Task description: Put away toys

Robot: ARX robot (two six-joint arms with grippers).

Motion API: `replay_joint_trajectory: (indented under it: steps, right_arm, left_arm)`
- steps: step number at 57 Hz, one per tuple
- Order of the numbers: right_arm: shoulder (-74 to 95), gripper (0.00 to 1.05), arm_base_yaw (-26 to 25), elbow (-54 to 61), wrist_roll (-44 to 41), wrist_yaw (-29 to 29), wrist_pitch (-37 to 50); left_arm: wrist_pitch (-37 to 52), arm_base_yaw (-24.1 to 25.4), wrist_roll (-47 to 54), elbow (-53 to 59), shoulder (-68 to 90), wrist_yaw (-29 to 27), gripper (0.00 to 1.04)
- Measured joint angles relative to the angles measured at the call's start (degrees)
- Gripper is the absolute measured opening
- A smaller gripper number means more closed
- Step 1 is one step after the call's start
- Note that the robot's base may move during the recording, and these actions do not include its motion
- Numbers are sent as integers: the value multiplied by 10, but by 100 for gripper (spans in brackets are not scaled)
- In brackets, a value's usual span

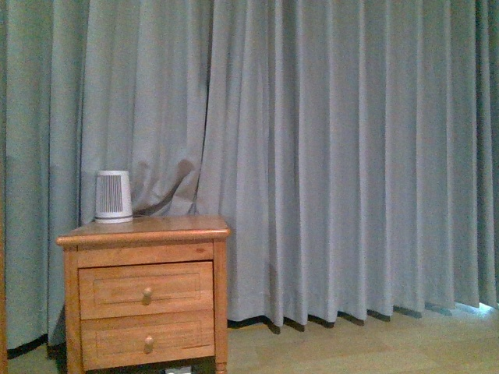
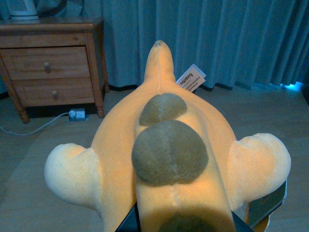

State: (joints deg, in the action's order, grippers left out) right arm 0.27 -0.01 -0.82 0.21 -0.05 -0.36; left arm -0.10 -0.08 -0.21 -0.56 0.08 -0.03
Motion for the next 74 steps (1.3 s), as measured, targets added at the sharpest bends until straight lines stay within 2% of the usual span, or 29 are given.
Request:
replay_joint_trajectory:
  steps: [74]
  right_arm:
    - [1,7,0,0,0,-5,0]
  left_arm:
    - [0,1,0,0,0,-3,98]
